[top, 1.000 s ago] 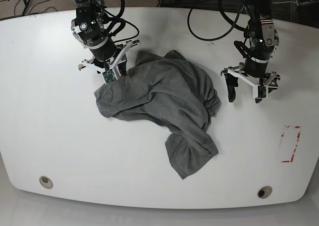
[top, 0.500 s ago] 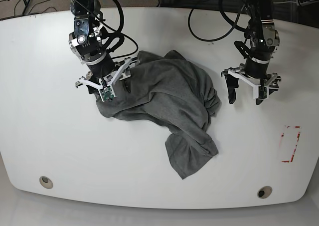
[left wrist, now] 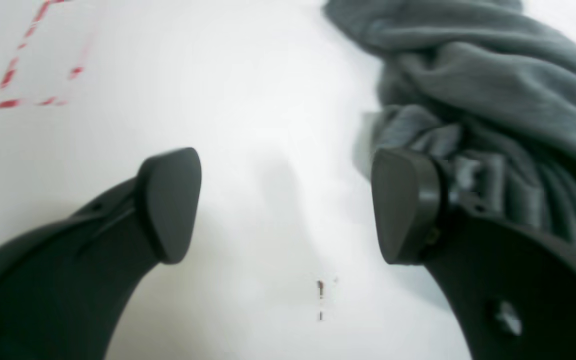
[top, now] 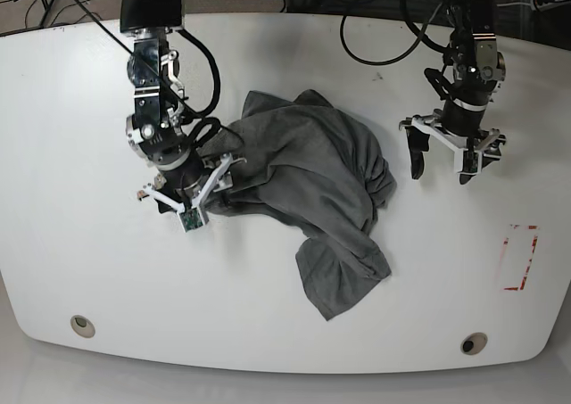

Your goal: Fold the T-shirt properly

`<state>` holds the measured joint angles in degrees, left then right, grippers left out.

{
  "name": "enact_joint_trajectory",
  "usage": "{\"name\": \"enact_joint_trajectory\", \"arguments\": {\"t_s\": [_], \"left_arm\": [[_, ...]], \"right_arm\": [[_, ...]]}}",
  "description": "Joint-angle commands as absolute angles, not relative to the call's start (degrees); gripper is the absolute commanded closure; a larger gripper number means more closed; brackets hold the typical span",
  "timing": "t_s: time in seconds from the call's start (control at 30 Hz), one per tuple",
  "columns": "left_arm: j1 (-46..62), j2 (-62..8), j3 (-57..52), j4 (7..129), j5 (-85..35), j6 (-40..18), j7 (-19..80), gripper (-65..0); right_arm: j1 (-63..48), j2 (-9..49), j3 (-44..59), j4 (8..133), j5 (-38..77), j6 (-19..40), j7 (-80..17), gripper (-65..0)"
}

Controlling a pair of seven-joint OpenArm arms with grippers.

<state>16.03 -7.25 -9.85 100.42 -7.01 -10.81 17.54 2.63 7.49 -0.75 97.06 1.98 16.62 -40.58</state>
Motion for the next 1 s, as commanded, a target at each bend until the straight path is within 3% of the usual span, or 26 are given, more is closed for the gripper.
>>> {"name": "enact_joint_trajectory", "arguments": {"t_s": [0.0,0.37,0.97], "left_arm": [[15.52,-7.78,-10.15,101.67,-7.25,-10.59,16.22,-49.7],[15.6,-9.01,-10.07,101.67,-7.34,-10.59,16.22,-49.7],[15.6,-9.01,-10.15,101.67,-7.34,-10.59,16.22,-49.7]], "right_arm": [[6.81,7.78,-0.66,94.11,2.51,16.57,-38.81,-34.6],[16.66,7.78,-0.66,79.43,2.51,20.97,-38.64,-34.6],[15.34,6.02,-0.66,74.15,2.51,21.85,-38.46,-34.6]]}}
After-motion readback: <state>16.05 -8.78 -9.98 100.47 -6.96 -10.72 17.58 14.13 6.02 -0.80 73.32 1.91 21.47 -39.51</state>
